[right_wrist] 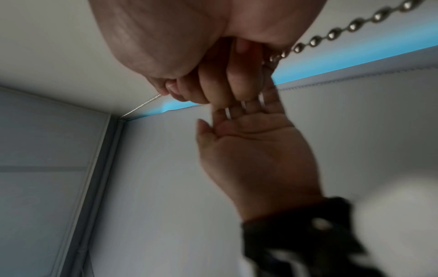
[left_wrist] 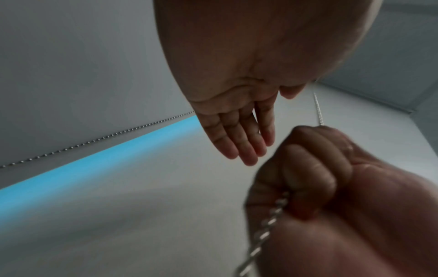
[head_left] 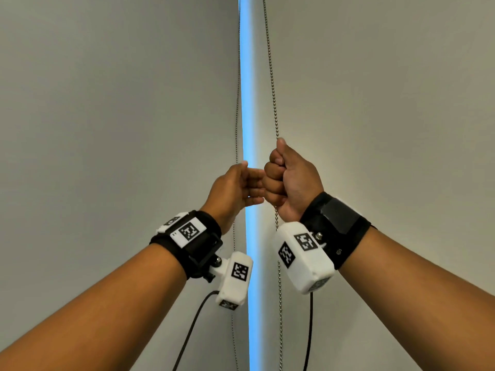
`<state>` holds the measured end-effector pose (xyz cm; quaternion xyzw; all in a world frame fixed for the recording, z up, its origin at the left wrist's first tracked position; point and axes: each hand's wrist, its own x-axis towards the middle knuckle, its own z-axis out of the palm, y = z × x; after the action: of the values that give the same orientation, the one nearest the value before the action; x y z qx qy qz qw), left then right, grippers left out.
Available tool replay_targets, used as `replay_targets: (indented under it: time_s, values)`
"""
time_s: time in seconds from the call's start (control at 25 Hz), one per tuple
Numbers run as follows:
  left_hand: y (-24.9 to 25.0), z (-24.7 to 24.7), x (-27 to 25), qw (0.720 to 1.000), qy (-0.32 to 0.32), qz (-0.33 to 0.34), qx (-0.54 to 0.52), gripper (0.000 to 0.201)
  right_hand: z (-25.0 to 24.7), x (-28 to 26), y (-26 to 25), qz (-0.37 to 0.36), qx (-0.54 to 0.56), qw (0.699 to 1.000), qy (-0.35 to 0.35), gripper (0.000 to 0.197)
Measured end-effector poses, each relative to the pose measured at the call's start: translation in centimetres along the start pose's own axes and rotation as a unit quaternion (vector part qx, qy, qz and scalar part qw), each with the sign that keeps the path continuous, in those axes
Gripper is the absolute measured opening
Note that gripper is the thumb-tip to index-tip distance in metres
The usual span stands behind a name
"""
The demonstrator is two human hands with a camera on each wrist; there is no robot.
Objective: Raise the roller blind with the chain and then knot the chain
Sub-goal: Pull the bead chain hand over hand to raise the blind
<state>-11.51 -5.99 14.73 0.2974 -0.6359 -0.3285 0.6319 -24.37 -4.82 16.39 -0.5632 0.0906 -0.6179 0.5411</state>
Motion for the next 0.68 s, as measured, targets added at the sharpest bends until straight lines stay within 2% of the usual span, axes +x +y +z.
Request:
replay_targets:
  time_s: [0.2, 0.32, 0.4, 0.48, 0.56, 0.6, 0.68]
  values:
    - [2.6, 2.1, 0.3, 0.998, -0.054, 0.021, 0.017, 0.053, -0.9, -2.6, 2.6, 0.025, -0.039, 0.999, 0.002, 0.044]
    - [2.9, 3.4, 0.2, 0.998, -0.054, 0.029, -0.012, 0.036, -1.4, -2.8, 3.7, 0.027, -0.059, 0.998, -0.015, 0.044]
    - [3.0, 3.6, 0.1, 0.997, -0.05, 0.012, -0.049, 0.031, -2.1, -2.4, 3.8, 0.027, -0.117, 0.991, -0.058, 0.043]
    - [3.0, 3.0, 0.0, 0.995, -0.053, 0.003, -0.085, 0.032, -3.4, -1.8, 3.0, 0.05, -0.255, 0.956, -0.136, 0.038]
    - [2.8, 1.8, -0.2, 0.995, -0.047, 0.003, -0.093, 0.033, -4.9, -1.2, 1.5, 0.101, -0.372, 0.907, -0.169, 0.025]
    - [2.6, 1.3, -0.3, 0.996, -0.038, 0.004, -0.083, 0.035, -5.5, -0.8, 0.7, 0.109, -0.375, 0.908, -0.152, 0.026]
    - [2.2, 0.9, -0.9, 0.997, -0.021, 0.003, -0.072, 0.039, -5.7, 0.5, -0.8, 0.088, -0.278, 0.953, -0.08, 0.033]
